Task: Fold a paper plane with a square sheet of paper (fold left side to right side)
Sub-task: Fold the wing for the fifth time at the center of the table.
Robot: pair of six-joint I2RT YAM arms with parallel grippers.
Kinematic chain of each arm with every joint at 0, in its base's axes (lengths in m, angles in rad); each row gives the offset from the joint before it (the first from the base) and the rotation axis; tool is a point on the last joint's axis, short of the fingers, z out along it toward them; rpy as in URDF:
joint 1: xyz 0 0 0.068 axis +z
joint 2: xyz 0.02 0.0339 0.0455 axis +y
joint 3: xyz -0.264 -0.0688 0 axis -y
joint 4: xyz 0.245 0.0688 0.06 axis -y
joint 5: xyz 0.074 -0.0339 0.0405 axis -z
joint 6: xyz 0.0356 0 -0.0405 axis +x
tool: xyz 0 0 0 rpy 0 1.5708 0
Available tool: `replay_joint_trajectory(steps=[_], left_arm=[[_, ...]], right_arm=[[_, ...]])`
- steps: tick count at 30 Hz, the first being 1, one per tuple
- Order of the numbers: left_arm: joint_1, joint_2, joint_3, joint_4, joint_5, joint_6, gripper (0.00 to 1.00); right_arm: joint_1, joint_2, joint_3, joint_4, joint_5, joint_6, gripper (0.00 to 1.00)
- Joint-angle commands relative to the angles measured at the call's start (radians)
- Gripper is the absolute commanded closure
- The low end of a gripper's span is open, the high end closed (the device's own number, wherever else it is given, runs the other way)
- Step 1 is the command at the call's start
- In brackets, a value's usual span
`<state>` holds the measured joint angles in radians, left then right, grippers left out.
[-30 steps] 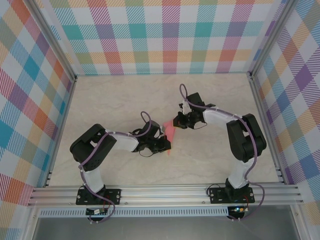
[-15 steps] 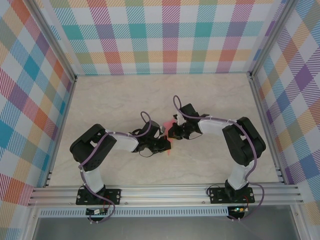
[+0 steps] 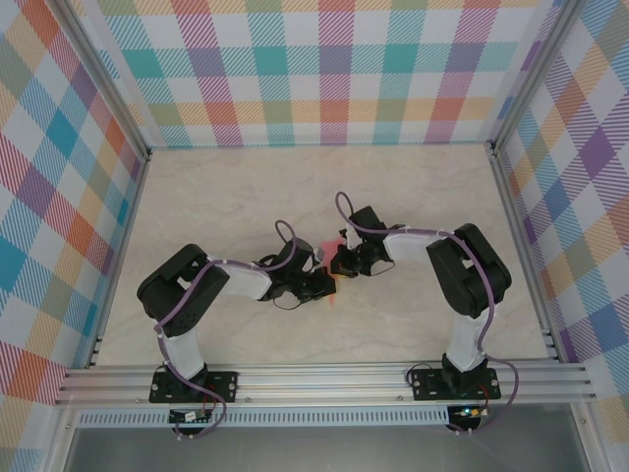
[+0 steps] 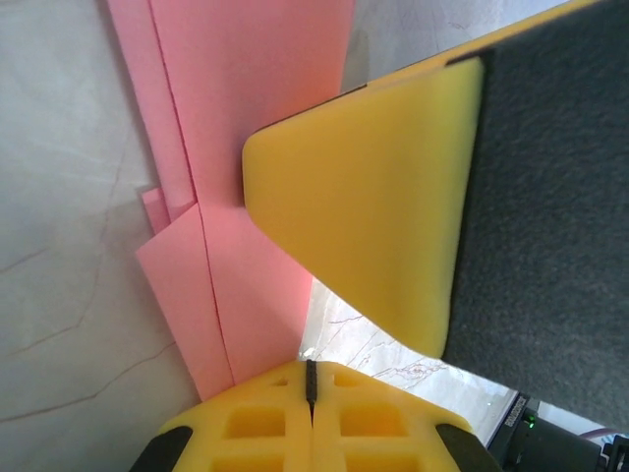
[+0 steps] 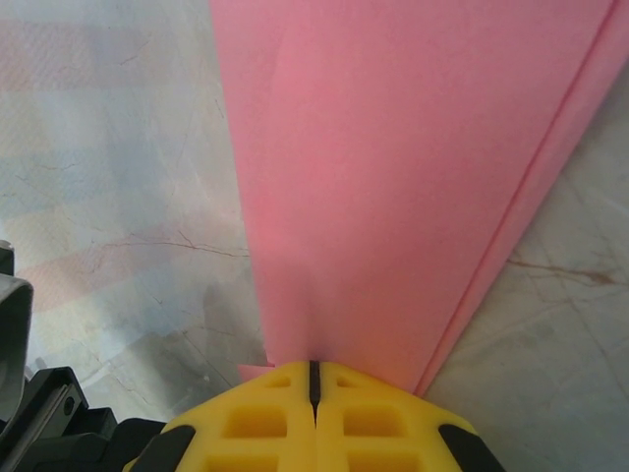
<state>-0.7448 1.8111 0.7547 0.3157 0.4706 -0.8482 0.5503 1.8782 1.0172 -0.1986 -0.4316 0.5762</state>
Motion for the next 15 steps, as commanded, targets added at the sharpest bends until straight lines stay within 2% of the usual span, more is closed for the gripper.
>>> replay_joint_trajectory(steps=[1,15], left_arm=[[-0.008,0.051,-0.051,-0.070,-0.047,-0.017,1.00],[-0.007,0.069,-0.071,-0.047,-0.047,-0.028,1.00]], right_arm=[[-0.031,0.027,0.016,0.035,0.076,-0.045,0.96],[-0.108,0.098,0.143,0.015,0.065,-0.101,0.95]])
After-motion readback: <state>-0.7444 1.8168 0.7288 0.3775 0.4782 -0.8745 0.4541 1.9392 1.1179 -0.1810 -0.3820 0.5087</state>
